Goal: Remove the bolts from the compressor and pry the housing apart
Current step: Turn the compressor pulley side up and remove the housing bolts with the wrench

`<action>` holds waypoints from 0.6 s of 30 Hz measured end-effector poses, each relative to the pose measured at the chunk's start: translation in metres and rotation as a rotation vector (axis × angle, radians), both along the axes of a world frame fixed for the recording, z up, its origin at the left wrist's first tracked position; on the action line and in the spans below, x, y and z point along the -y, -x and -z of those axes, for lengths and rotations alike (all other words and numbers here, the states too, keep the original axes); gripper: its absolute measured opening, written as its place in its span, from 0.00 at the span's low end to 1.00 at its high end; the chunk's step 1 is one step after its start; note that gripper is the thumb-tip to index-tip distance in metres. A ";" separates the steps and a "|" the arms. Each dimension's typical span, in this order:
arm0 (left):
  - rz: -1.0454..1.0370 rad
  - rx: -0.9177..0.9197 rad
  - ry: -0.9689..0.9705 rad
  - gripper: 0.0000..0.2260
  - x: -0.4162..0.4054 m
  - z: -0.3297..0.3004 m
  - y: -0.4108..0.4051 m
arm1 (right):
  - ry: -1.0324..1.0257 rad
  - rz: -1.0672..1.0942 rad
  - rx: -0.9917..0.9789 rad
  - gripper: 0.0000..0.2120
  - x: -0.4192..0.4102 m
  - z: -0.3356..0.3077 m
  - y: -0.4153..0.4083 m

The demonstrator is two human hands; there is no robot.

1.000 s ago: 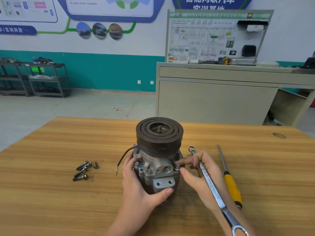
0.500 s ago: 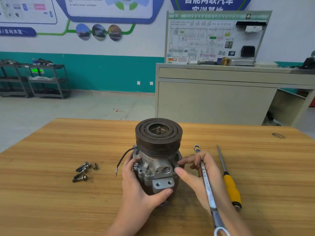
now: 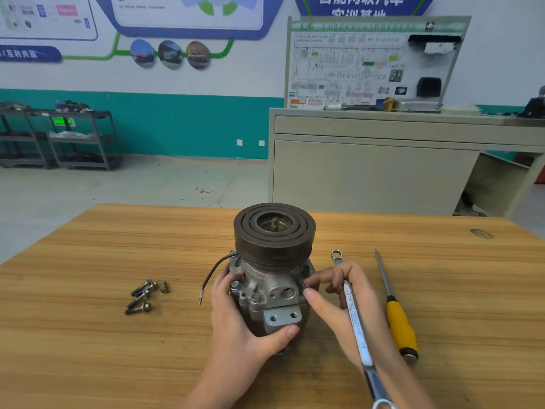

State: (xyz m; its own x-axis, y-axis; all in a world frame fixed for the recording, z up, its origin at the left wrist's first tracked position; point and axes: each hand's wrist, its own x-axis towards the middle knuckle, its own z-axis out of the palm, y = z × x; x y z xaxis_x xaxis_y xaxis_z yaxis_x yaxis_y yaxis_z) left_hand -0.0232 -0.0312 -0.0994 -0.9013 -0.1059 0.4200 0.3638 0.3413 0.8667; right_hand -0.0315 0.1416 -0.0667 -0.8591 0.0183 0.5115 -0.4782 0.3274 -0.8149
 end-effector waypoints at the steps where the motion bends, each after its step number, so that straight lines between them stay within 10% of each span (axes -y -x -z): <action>1: -0.004 -0.002 0.002 0.44 0.000 0.000 0.001 | -0.004 -0.014 0.001 0.17 -0.001 0.000 0.000; 18: 0.000 -0.007 0.013 0.44 0.001 0.001 0.001 | 0.011 0.011 -0.002 0.18 0.003 -0.002 -0.002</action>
State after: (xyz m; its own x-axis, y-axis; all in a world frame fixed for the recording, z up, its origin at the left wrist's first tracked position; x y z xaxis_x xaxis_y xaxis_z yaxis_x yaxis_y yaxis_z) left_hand -0.0238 -0.0320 -0.1004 -0.8982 -0.1006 0.4280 0.3701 0.3522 0.8596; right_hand -0.0292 0.1382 -0.0652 -0.8580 0.0331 0.5126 -0.4760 0.3240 -0.8176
